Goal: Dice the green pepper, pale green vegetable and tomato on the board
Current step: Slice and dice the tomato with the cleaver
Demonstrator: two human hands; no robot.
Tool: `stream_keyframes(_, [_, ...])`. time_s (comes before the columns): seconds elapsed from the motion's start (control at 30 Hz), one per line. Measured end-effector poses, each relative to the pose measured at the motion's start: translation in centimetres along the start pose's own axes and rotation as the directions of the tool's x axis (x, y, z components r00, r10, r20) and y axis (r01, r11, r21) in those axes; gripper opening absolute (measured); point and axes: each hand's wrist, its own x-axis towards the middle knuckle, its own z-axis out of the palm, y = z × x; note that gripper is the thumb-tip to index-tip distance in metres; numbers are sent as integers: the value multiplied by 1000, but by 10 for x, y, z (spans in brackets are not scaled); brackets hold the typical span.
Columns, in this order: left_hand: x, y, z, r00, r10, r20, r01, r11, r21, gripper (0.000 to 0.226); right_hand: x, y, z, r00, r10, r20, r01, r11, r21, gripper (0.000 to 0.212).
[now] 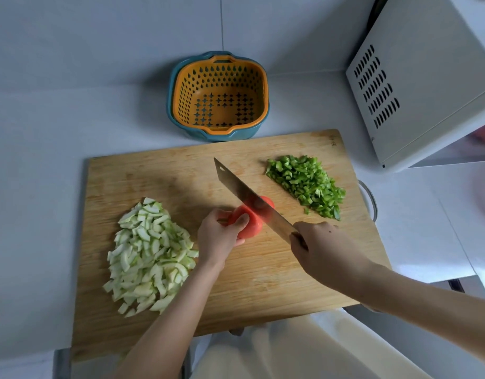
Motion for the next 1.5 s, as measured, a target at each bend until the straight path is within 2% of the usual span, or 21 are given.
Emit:
stream_keyframes(0.13, [0,-1,0,1000,1,-4,-1,1000,5,33,-10,2,-9,998,1,59,2,999,-39,29])
stream_keyframes(0.3, [2,-1,0,1000,-2,-6,2,1000,4,32,-20,6,-16,994,16,108,-4,994,-110,23])
stream_keyframes(0.43, [4,-2,0,1000,6,-4,-6,1000,2,30,-4,-1,-11,988,26,149,-24,1000,-21,24])
stream_keyframes(0.53, [2,-3,2,999,28,-15,-28,999,28,26,28,-7,13,992,35,121,-36,999,6,21])
stream_keyframes(0.7, [0,-6,2,997,61,-42,-58,996,63,26,52,-13,45,1000,21,-8,-21,996,86,23])
stream_keyframes(0.83, [-3,-8,2,995,88,-41,-86,994,64,30,48,-10,34,999,32,2,-32,985,172,26])
stream_keyframes(0.97, [-3,-7,0,996,82,-28,-81,996,40,27,45,-13,15,991,46,124,-71,977,202,24])
stream_keyframes(1.1, [-2,-8,1,997,78,-15,-78,997,9,30,46,-15,-5,954,60,294,-171,914,369,11])
stream_keyframes(1.17, [-2,-8,1,997,79,-15,-79,997,-4,33,41,-18,-10,945,59,322,-209,866,454,11])
stream_keyframes(1.2, [-2,-9,1,997,81,-14,-82,997,-13,35,37,-19,-12,951,58,304,-199,866,459,8])
stream_keyframes(1.3, [-5,-11,0,995,95,-17,-95,994,-44,49,22,-19,-13,991,40,130,-81,944,321,29])
stream_keyframes(1.37, [-6,-11,1,994,107,-18,-107,993,-42,55,12,-17,-13,999,39,7,-39,973,227,35])
stream_keyframes(1.43, [-6,-11,1,994,111,-18,-111,993,-29,48,5,-14,-11,999,25,-41,-19,988,154,34])
stream_keyframes(1.5, [-5,-11,1,994,111,-17,-112,994,-17,40,1,-14,-10,1000,12,-21,-9,993,115,32])
